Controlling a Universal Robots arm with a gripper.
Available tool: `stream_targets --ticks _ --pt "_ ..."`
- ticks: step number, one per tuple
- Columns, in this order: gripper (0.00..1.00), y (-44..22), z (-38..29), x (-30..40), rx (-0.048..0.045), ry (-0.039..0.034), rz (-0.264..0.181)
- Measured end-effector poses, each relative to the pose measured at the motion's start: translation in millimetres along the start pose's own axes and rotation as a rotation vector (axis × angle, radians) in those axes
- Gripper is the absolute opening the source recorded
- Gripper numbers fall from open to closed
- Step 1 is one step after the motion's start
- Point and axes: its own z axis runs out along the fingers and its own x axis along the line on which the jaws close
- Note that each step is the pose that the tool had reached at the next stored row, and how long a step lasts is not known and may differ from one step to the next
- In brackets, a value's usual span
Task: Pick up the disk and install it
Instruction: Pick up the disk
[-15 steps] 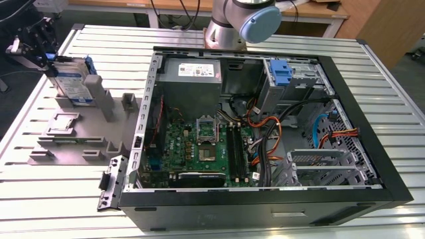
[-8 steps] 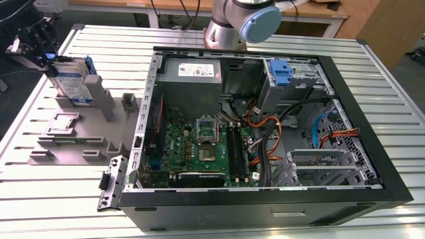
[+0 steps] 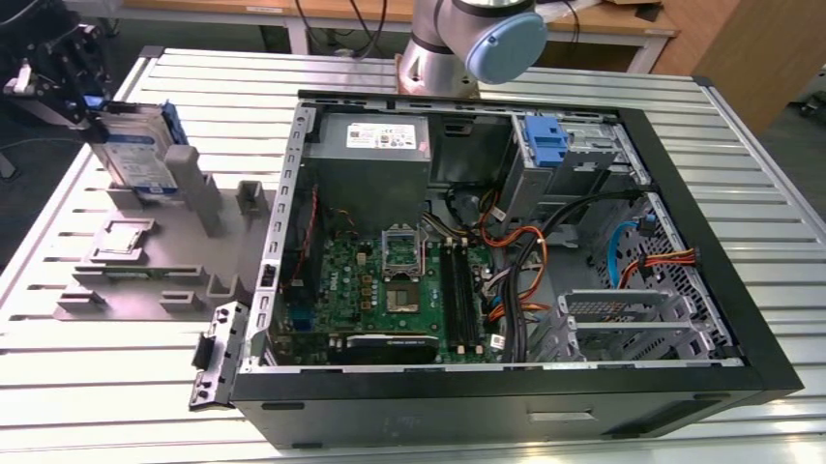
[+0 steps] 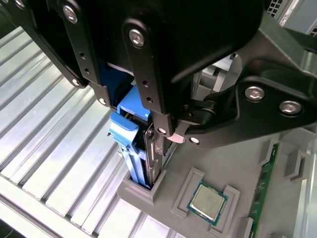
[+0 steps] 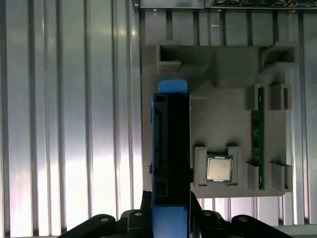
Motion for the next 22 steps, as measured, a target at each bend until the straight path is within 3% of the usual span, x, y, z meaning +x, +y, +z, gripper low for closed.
stream_targets --ticks 22 --pt "0.37 0.5 -48.6 -1.3 -0.0016 0.0 0.0"
